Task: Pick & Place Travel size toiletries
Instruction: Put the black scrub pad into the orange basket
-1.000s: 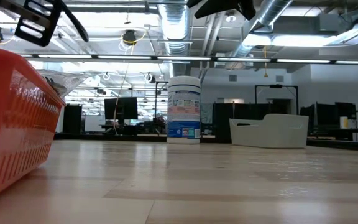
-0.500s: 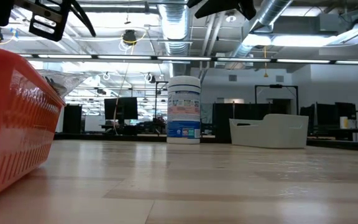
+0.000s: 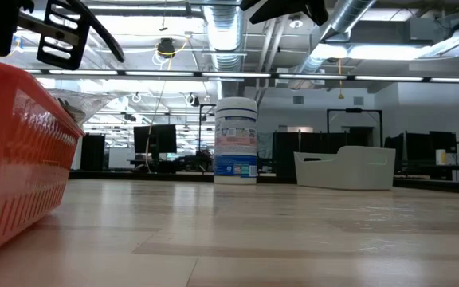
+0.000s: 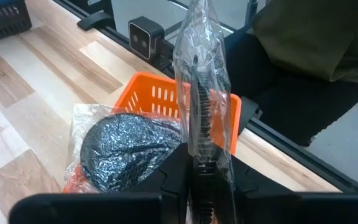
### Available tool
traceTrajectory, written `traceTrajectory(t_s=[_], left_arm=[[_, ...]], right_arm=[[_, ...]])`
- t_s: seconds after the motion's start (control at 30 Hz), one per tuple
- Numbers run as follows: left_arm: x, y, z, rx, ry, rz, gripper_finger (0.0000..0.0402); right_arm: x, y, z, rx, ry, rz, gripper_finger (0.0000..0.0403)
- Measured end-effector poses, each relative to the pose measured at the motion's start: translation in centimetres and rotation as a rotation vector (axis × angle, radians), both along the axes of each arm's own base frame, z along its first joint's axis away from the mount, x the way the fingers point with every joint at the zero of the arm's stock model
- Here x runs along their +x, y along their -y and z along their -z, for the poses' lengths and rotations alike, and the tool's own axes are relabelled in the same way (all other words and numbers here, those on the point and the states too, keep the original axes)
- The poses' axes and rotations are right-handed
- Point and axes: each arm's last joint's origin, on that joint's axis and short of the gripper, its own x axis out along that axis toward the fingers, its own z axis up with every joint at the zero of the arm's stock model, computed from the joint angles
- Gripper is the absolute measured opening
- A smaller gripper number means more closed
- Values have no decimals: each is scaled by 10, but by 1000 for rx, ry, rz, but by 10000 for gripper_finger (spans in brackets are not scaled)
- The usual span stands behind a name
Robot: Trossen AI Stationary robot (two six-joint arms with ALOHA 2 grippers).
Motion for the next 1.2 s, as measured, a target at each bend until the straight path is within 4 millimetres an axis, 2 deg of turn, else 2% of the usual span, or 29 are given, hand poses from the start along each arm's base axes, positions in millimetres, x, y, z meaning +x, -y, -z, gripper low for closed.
traceTrajectory(t_s=[0.27,0.8,1.0,1.2], left_arm=[[0,0,0,-10,-4,15,47],[0,0,0,-25,-24,-12,161],[0,0,0,-28,-31,-40,181],[5,-6,0,-18,-23,-86,184]], right_arm=[[0,0,0,0,0,0,118],[0,0,0,0,-1,-1,118],[0,0,0,0,-1,-1,118],[0,0,0,1,-1,-1,118]])
